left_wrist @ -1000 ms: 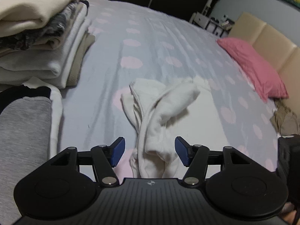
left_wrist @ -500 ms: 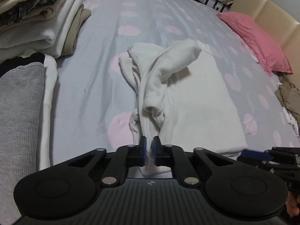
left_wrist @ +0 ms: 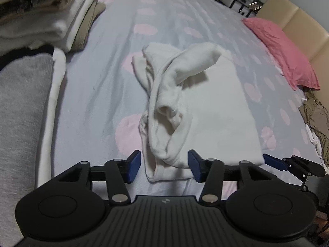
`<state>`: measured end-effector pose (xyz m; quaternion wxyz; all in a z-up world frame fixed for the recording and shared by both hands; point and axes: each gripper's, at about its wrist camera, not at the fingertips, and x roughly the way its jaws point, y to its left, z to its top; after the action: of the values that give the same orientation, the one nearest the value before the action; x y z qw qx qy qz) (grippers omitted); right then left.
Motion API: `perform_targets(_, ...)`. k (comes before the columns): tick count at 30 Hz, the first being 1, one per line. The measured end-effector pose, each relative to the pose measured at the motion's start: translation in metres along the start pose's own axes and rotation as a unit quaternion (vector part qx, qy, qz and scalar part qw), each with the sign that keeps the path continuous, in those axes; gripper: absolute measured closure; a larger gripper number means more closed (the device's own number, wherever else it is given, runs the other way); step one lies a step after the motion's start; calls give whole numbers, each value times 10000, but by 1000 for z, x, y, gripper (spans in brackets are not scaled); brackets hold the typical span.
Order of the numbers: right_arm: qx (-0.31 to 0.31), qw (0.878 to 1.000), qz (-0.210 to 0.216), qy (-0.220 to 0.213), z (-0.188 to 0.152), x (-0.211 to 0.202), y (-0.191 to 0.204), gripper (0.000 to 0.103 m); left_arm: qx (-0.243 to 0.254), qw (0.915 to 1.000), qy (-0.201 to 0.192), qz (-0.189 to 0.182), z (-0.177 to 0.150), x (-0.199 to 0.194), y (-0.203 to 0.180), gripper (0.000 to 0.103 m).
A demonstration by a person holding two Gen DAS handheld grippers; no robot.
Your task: Fold clothes
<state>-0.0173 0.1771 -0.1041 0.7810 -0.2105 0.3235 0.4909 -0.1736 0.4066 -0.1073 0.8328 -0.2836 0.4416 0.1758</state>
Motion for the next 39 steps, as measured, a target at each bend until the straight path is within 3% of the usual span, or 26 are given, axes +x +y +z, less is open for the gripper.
perform_targets(1,-24,10000,1,-9,1,3,1,63,-64,10000,4,-18,1,1,2,87)
perform_targets(2,-26,10000,22,-24,3,4,0,75,-126,9999,4,-37,2,1,3,88)
perform_targets(5,147,9997,-8,-192,6,-3,-6,89,-76,9996,-185,-221,6,-11,-1,94)
perform_targets(8,380,9988,-72,-313,8,-12,-16,91,-111,9992,-268,-293,6,-29,-8,95)
perform_targets(10,549,9983,-57,-204,8,-13,-21,92,-153,9994,-53,-301,2,-31,-8,95)
perform_targets(13,710,9975,-50,34,2,-7,-26,92,-159,9997,177,-44,-9,-14,1,95)
perform_targets(17,663,9977,29,166,-6,3,-25,92,-277,9993,232,-17,-13,11,11,93)
perform_targets(20,605,9978,156,230,-8,2,-26,89,-181,9995,270,14,-11,6,7,84)
perform_targets(21,609,9976,205,240,-7,-1,-28,87,-89,9997,203,34,-12,1,4,74)
perform_targets(22,615,9976,232,234,-7,-6,-32,82,7,9999,131,52,-12,-3,1,56)
perform_targets(23,717,9968,283,192,-6,-12,-36,70,128,9999,-15,93,-13,-7,-2,47)
perform_targets(24,850,9957,346,141,-6,-17,-40,64,252,9994,-168,135,-14,-11,-6,39)
perform_targets(25,1017,9938,440,65,-6,-19,-43,59,367,9987,-304,171,-15,-13,-9,39)
perform_targets(29,1778,9806,792,-220,-10,-22,-55,52,219,9994,-214,138,-14,1,-10,40)
perform_targets(32,2433,9664,824,-140,-15,-9,-67,52,37,9998,-125,153,-17,13,-6,51)
perform_targets(39,3208,9403,1133,108,-21,24,-82,54,-63,9998,-128,117,-23,31,1,51)
